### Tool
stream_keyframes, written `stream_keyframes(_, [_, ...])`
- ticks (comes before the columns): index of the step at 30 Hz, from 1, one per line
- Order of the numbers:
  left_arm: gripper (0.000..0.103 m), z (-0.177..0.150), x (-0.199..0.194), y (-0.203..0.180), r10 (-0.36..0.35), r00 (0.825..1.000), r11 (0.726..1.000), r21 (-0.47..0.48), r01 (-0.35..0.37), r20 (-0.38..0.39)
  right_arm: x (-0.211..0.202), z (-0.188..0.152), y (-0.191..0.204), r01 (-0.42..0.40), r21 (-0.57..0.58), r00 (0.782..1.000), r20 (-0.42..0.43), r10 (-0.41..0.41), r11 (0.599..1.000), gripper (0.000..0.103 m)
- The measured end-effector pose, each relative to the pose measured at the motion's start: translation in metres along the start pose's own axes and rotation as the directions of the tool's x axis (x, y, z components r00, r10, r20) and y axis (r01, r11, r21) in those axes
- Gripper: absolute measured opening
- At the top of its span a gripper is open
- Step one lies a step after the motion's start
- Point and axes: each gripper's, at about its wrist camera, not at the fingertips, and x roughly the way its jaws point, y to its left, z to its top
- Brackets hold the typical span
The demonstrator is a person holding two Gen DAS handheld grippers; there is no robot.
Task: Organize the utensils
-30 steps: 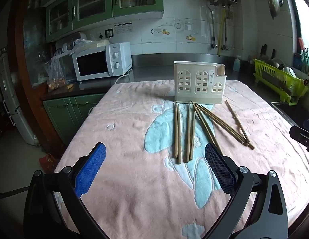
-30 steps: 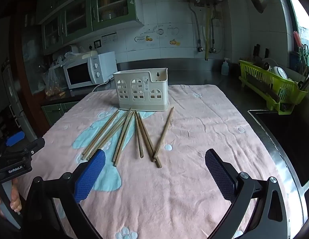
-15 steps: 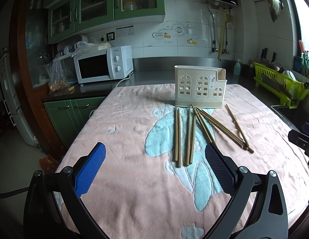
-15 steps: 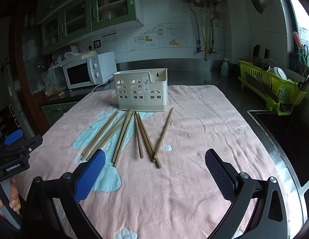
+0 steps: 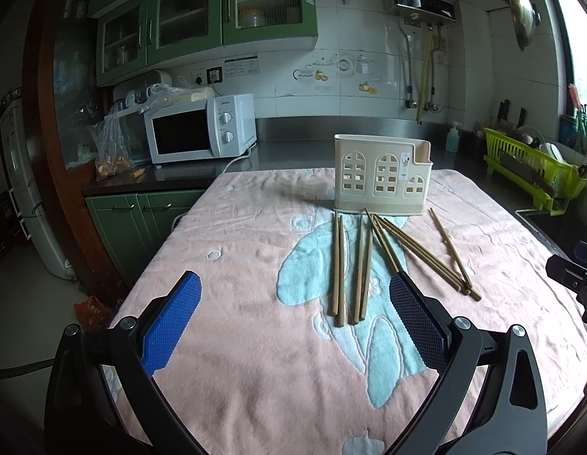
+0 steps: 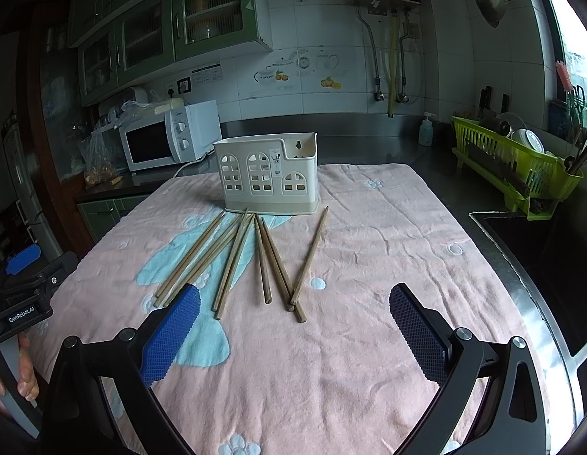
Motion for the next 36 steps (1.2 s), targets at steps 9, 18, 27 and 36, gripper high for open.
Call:
stream_keyframes(9, [0.098, 0.000, 0.000, 0.000, 0.008, 1.000, 1.000, 0.000, -0.008, 0.008, 0.000, -0.002, -0.001, 0.000, -0.001, 1.000, 0.001, 0.000, 1.000, 0.097])
stream_keyframes(18, [0.098, 0.001, 0.000, -0.002, 0.012, 1.000, 1.000, 0.013, -0.013, 0.015, 0.001, 0.000, -0.001, 0.002, -0.003, 1.000, -0.003, -0.002, 1.000, 0.097])
stream_keyframes(27, [0.098, 0.005, 0.005, -0.003, 0.028, 0.999, 0.999, 0.028, -0.029, 0.016, 0.006, -0.001, 0.000, -0.004, -0.005, 1.000, -0.007, 0.004, 1.000, 0.097])
stream_keyframes(36, [0.098, 0.007, 0.010, -0.003, 0.035, 0.999, 0.999, 0.038, -0.036, 0.015, 0.019, -0.002, 0.005, -0.002, -0.021, 1.000, -0.012, 0.002, 1.000, 0.097])
